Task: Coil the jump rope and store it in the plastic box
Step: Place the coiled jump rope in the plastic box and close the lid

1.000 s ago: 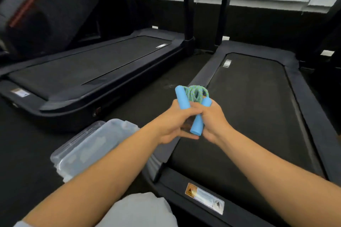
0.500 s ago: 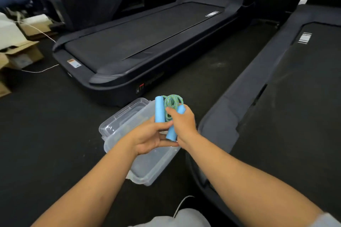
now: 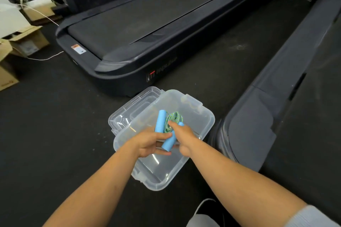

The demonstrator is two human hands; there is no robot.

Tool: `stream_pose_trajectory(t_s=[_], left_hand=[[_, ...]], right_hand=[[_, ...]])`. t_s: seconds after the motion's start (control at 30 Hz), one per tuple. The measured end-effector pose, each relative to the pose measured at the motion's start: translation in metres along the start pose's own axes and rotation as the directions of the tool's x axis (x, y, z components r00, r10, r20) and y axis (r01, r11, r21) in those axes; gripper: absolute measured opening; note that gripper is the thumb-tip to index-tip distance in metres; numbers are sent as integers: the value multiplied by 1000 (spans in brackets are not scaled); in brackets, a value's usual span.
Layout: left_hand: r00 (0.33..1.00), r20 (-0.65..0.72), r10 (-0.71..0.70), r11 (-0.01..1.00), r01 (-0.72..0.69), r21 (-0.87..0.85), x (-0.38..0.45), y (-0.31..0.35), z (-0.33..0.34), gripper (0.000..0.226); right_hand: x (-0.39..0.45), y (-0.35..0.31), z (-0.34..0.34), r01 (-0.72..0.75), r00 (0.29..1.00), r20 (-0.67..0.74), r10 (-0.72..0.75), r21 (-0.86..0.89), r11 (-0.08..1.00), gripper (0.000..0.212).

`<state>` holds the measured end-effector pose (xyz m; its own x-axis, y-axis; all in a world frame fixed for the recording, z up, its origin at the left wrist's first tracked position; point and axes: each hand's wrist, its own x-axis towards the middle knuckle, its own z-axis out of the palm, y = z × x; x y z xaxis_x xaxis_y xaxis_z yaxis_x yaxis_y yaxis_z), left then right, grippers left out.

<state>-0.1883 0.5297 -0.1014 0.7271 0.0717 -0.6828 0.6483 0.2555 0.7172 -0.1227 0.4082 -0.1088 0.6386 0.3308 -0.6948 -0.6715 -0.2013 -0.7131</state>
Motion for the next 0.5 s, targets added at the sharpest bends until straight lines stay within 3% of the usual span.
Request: stream_pose_trajectory(t_s=[0.13, 0.2, 0.27, 0.37, 0.5], left_hand=[[997, -36, -74, 997, 75, 17, 23, -12, -13, 32], [989, -70, -127, 991, 129, 24, 35, -19, -21, 35], [980, -89, -176, 980, 183, 73, 46, -25, -25, 39], [971, -97, -220, 956, 234, 178, 64, -28, -24, 37], [940, -131, -315, 895, 340, 288, 90, -38, -15, 29]], right_hand=[[8, 1, -4, -112, 989, 93, 111, 5, 994, 30], [4, -3, -4, -124, 990, 63, 125, -25, 992, 35], [-2, -6, -7, -53, 999, -16, 52, -78, 995, 46], [-16, -13, -25, 135, 989, -29, -143, -188, 973, 83], [-37, -25, -66, 224, 974, 47, -219, -157, 962, 62]])
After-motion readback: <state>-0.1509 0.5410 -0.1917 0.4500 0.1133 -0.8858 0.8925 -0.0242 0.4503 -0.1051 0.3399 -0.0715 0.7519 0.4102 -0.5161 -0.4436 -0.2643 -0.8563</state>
